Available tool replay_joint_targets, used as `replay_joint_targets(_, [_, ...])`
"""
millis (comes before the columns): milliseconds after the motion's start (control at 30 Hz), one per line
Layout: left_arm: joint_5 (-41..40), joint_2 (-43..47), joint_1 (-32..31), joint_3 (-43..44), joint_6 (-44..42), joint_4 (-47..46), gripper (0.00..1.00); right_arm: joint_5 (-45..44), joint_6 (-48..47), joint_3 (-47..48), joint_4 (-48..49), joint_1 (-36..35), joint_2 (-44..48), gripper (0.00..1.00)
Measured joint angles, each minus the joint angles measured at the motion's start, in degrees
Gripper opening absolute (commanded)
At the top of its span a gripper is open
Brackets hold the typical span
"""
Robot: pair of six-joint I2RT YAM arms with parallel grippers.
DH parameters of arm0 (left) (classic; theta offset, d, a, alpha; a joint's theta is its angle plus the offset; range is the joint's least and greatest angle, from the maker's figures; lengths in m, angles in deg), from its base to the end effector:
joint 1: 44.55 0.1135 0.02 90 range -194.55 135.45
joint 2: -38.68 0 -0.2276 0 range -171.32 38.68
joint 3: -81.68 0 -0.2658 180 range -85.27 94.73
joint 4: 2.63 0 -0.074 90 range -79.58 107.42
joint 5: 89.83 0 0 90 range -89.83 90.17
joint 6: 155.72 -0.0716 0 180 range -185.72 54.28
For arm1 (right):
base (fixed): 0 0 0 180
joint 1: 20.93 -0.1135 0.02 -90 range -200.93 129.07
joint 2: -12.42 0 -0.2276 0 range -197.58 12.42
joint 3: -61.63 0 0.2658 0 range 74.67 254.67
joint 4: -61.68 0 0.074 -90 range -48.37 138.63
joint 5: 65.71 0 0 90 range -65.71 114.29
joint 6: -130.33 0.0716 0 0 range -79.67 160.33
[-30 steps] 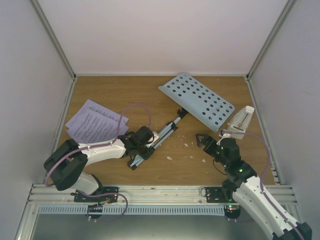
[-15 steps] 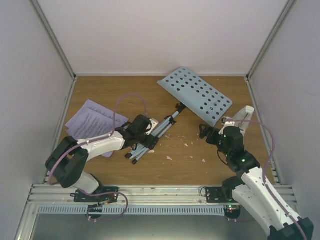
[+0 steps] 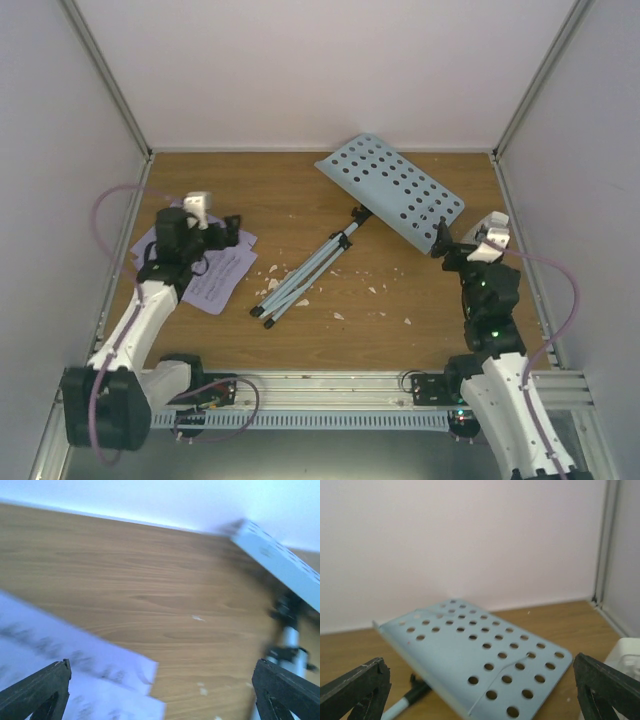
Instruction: Pack up the instrument practice props
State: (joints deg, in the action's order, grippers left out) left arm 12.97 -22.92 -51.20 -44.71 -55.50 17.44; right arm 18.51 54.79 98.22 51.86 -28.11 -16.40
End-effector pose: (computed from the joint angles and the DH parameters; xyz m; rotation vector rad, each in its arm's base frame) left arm 0.2980 -0.0507 0.2091 0.0747 2.0714 -0.4115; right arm 0.2282 0.0215 0.2540 0.1803 1.6003 0.2116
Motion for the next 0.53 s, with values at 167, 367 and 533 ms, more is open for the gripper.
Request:
replay_joint_targets(167, [-3.34, 7.3, 11.23, -9.25, 5.64, -5.92, 0.99, 1.05, -0.66, -10.84, 9.27, 8.35, 0.42, 1.0])
replay_joint_targets(367, [-11.56, 11.93, 11.58, -22.03, 7.63, -16.46, 0.99, 1.31, -1.44, -17.46, 17.73, 13.77, -1.88, 1.0])
replay_joint_targets(533, [-14.49, 11.96, 11.58, -28.61, 6.4, -24.2, 0.99, 1.25, -2.12, -20.13, 25.03, 14.38, -5.79, 1.0])
